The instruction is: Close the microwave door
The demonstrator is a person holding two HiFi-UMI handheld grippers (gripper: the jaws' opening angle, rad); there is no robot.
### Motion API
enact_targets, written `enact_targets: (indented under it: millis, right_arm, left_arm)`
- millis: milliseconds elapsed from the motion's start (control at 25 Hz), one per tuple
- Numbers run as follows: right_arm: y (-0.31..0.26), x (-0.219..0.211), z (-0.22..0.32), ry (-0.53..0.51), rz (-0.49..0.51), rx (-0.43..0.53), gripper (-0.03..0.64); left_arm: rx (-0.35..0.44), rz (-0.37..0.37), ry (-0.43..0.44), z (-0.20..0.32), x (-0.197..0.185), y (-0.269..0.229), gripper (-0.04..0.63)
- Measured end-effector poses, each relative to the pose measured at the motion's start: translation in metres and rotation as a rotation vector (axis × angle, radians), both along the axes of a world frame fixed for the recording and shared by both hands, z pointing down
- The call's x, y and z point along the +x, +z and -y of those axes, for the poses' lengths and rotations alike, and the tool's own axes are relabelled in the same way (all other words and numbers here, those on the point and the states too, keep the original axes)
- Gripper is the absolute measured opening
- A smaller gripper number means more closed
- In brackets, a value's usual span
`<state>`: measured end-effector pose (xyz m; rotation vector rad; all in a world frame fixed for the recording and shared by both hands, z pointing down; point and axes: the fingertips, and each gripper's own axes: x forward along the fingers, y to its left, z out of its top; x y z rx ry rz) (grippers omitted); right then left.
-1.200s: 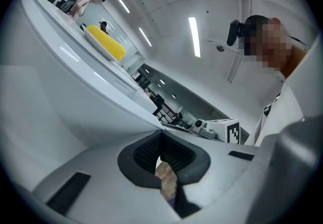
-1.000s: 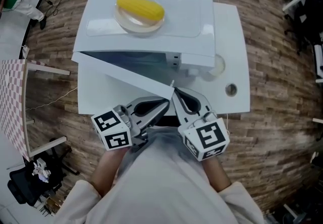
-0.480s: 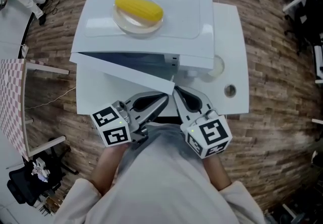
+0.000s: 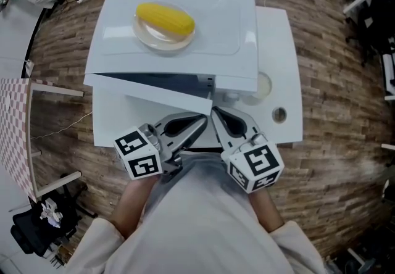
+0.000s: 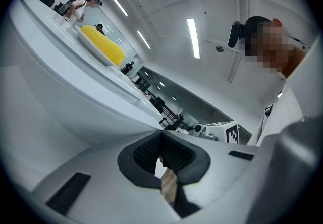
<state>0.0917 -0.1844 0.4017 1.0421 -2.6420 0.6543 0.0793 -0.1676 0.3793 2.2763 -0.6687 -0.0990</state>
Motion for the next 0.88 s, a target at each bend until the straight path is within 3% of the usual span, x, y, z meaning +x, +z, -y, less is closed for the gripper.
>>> enact_targets:
  millis: [880]
  right_arm:
    - [-0.002, 0.001, 0.007, -0.012, 0.004, 0.004, 0.023]
  left_arm:
    - [-0.014, -0.016, -0.022, 0.021, 0.001, 0.006, 0.018]
